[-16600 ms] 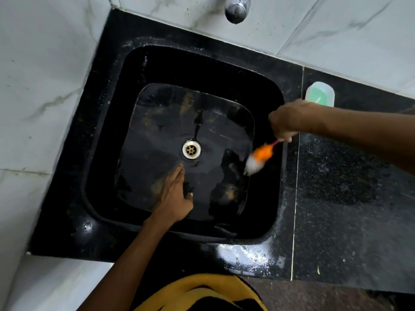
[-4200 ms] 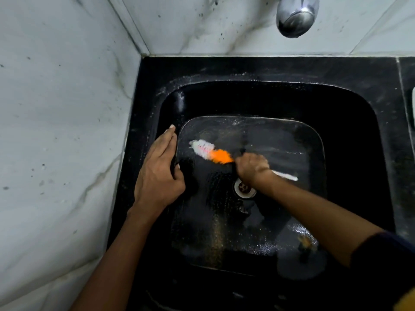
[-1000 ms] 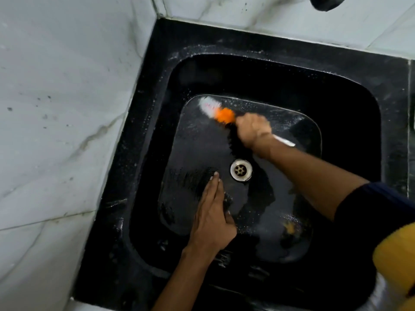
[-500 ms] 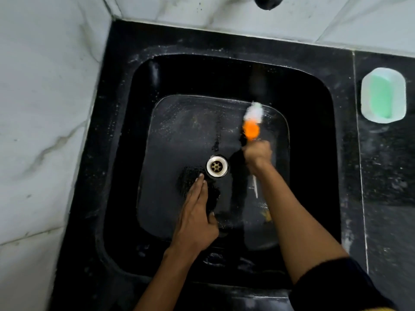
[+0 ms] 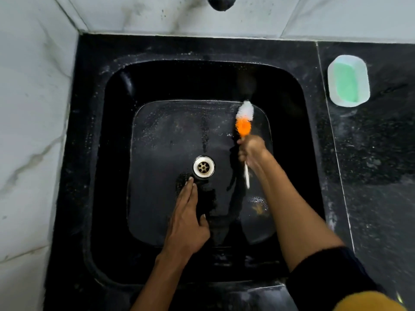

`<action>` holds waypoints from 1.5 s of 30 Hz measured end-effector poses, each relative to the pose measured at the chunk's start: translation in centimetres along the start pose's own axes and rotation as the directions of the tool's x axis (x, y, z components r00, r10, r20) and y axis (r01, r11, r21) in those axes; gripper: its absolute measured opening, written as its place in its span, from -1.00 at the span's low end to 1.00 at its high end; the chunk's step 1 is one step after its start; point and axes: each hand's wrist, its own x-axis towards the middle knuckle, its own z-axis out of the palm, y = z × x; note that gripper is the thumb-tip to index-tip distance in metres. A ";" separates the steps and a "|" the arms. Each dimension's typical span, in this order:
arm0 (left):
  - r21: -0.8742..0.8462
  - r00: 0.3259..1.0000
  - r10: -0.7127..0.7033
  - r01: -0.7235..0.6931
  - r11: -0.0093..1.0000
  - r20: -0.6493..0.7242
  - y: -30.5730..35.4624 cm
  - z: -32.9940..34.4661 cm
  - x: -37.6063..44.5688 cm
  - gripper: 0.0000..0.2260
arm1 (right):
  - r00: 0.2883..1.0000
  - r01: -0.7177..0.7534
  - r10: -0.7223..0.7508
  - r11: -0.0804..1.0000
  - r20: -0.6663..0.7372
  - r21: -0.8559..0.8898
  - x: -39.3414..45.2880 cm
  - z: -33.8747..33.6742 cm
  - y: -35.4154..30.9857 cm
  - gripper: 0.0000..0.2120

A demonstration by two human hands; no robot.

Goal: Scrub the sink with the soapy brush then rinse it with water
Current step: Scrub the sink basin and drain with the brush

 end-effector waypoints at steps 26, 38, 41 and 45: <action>0.023 0.998 0.048 -0.049 0.999 0.041 0.4 0.1 -0.2 -0.23 | 0.953 0.041 -0.207 0.813 -0.222 -0.581 -0.6 -4.8 6.9 -0.70; 0.058 0.998 0.038 -0.041 0.997 0.053 0.3 0.3 0.1 -0.22 | 0.970 0.095 -0.212 0.783 -0.120 -0.615 -2.6 -1.7 8.1 -0.76; 0.070 0.998 0.035 -0.039 0.997 0.061 0.2 0.3 0.0 -0.22 | 0.957 0.267 -0.265 0.664 0.114 -0.698 -4.2 -1.3 8.9 -0.78; 0.049 0.997 0.035 -0.038 0.998 0.064 0.4 0.2 -0.1 -0.22 | 0.976 0.047 -0.150 0.852 -0.157 -0.521 1.1 -6.5 7.7 -0.81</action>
